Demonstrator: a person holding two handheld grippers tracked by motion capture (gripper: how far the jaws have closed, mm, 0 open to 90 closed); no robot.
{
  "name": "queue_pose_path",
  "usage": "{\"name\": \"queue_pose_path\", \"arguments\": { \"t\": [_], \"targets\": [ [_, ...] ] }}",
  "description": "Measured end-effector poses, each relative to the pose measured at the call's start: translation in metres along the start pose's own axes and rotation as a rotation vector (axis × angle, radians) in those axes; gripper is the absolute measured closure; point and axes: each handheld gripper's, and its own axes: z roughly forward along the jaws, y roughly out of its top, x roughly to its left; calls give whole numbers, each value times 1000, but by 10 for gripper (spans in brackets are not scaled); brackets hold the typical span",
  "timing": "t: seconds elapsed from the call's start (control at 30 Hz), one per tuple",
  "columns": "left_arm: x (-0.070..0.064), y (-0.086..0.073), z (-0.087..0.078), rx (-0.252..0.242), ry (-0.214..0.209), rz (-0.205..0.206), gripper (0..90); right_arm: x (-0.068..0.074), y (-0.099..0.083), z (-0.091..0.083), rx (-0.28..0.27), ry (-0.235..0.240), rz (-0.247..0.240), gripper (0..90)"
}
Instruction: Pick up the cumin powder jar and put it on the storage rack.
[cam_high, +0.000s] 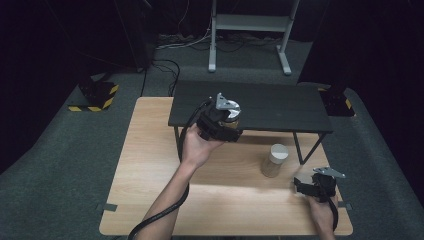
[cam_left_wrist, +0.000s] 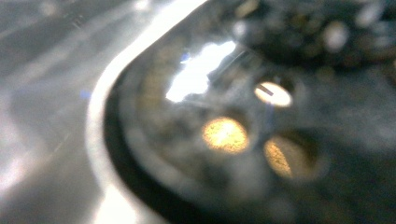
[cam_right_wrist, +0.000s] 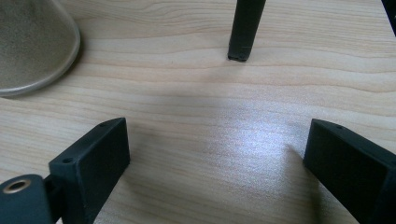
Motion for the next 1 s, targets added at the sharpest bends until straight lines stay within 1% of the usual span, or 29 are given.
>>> {"name": "queue_pose_path", "arguments": {
  "t": [0.17,0.2,0.27,0.3,0.33,0.37,0.4,0.43,0.47,0.7,0.73,0.77,0.8,0.83,0.87,0.9,0.93,0.97,1.0],
  "targets": [
    [9,3,7,-1,9,-31,313,0,0,0,0,0,0,62],
    [-7,-15,20,-137,34,-213,313,0,0,0,0,0,1,62],
    [-4,-14,22,-132,33,-218,313,0,0,0,0,0,1,62],
    [-2,-12,22,-116,33,-205,313,0,0,0,0,0,0,62],
    [-26,-29,43,-293,61,-450,313,0,0,0,0,0,0,62],
    [-20,-28,40,-267,42,-407,313,0,0,0,0,0,0,62],
    [2,-14,28,-111,47,-171,313,0,0,0,0,0,0,62],
    [4,-10,27,-84,46,-150,313,0,0,0,0,0,0,62],
    [15,4,21,15,29,-63,313,0,0,0,0,0,0,62],
    [19,5,29,27,39,-77,313,0,0,0,0,0,0,63],
    [9,-10,40,-74,66,-174,313,0,0,0,-1,0,-1,63],
    [15,-3,37,-26,52,-137,313,0,0,0,0,0,-1,63],
    [17,2,35,0,47,-120,313,0,0,0,0,0,-1,63],
    [17,2,36,-4,50,-121,313,0,0,0,-1,0,-1,64],
    [17,3,37,0,53,-113,313,0,0,0,-1,0,-1,64],
    [21,9,35,38,50,-68,313,0,0,0,-1,0,-1,64],
    [22,9,36,38,51,-68,313,0,0,0,-1,0,-1,64],
    [-10,-24,64,-257,77,-414,313,0,0,0,-1,0,-1,64],
    [-9,-23,65,-256,77,-411,313,0,0,0,-1,0,-1,64]
  ]
}}
